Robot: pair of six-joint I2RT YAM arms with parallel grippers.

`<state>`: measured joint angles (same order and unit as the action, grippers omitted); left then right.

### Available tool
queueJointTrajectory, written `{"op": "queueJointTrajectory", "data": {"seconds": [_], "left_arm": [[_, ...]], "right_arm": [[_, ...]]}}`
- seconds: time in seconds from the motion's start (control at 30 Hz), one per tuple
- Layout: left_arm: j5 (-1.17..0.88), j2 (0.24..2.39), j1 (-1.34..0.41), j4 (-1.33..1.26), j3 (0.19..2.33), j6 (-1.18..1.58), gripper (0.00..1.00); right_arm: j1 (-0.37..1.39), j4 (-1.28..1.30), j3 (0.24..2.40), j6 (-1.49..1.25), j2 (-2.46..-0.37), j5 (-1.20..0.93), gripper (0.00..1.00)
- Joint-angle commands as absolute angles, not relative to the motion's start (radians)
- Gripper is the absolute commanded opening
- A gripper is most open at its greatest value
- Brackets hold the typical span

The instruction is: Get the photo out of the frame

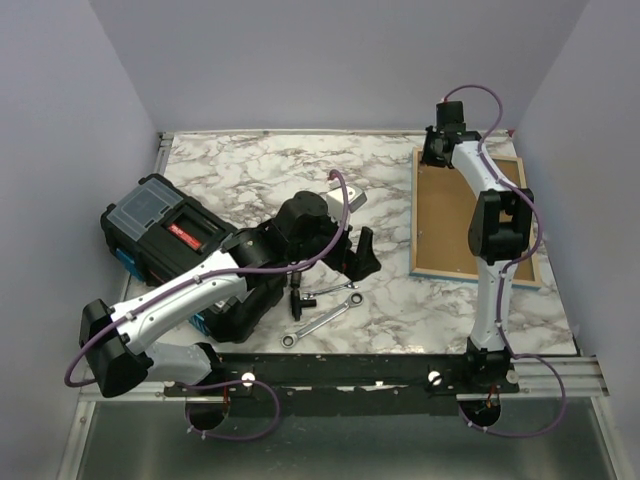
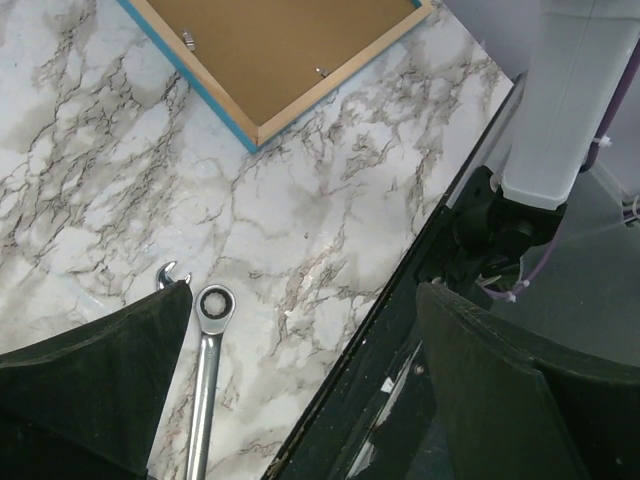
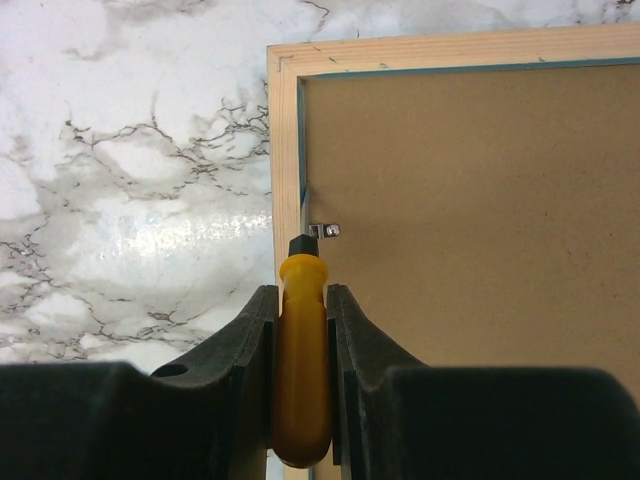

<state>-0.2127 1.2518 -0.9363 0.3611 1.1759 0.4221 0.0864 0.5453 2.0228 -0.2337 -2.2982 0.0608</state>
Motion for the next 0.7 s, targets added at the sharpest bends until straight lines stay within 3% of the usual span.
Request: {"op": "queueJointTrajectory", "data": {"seconds": [0.0,0.23,0.4,0.67], "left_arm": [[-0.196,1.275,-0.940,0.362,1.170,0.412,0.98],[-0.174,1.272,-0.940,0.351,1.163,0.424,0.99],[0.073,1.328,-0.939,0.475,1.249,0.497,0.98],[0.145,1.413,-0.917,0.535,1.373,0.470,0.99]], "right_arm": [[0.097,0.619,1.993,-0.224,-2.302,0.038,0.01],[0.107,0.643,1.917,-0.242,-2.251,0.034,0.00],[0.119,0.673,1.867,-0.248,-2.230,0.064,0.00],[0.120,0.647,1.758,-0.254,-2.155,0.070,0.00]]}}
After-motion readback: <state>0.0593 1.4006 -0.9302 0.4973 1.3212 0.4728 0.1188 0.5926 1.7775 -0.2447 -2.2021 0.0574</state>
